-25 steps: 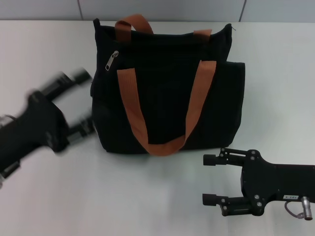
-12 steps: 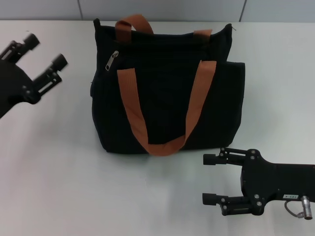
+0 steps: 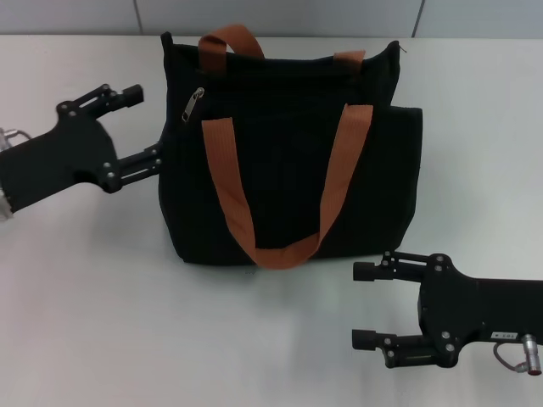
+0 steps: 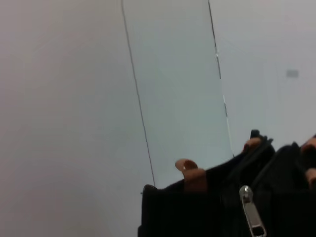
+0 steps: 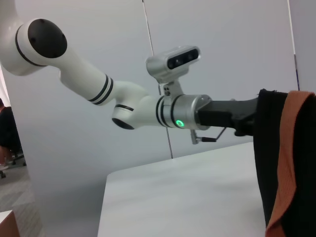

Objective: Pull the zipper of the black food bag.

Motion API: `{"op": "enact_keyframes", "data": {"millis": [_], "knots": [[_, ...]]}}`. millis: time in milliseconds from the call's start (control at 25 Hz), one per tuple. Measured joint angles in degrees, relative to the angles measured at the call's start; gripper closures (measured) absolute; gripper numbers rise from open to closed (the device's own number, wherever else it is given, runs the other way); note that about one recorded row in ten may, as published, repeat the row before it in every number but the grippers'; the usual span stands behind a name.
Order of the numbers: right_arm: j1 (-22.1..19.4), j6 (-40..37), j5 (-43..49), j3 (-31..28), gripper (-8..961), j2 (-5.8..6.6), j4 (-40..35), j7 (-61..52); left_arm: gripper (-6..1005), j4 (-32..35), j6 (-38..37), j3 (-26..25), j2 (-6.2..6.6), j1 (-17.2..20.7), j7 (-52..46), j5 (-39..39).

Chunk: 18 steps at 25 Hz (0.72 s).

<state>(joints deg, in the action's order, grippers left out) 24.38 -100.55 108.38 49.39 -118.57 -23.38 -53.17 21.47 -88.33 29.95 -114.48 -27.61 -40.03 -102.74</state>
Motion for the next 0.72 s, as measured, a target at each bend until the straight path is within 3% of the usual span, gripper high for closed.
{"op": "enact_keyframes", "data": {"millis": [280, 520, 720], "knots": [[0.47, 0.01, -0.09, 0.00, 165, 0.01, 0.01, 0.00, 214, 1.11, 4.26, 2.27, -0.75, -1.55, 0.62, 0.14], [0.57, 0.04, -0.14, -0.01, 164, 0.05, 0.01, 0.00, 214, 1.16, 4.84, -2.63, -2.07, -1.13, 5.70, 2.38], [0.58, 0.07, -0.23, -0.07, 165, 0.04, 0.01, 0.00, 247, 0.91, 3.78, -3.19, -2.55, -0.24, 9.35, 3.48]]}}
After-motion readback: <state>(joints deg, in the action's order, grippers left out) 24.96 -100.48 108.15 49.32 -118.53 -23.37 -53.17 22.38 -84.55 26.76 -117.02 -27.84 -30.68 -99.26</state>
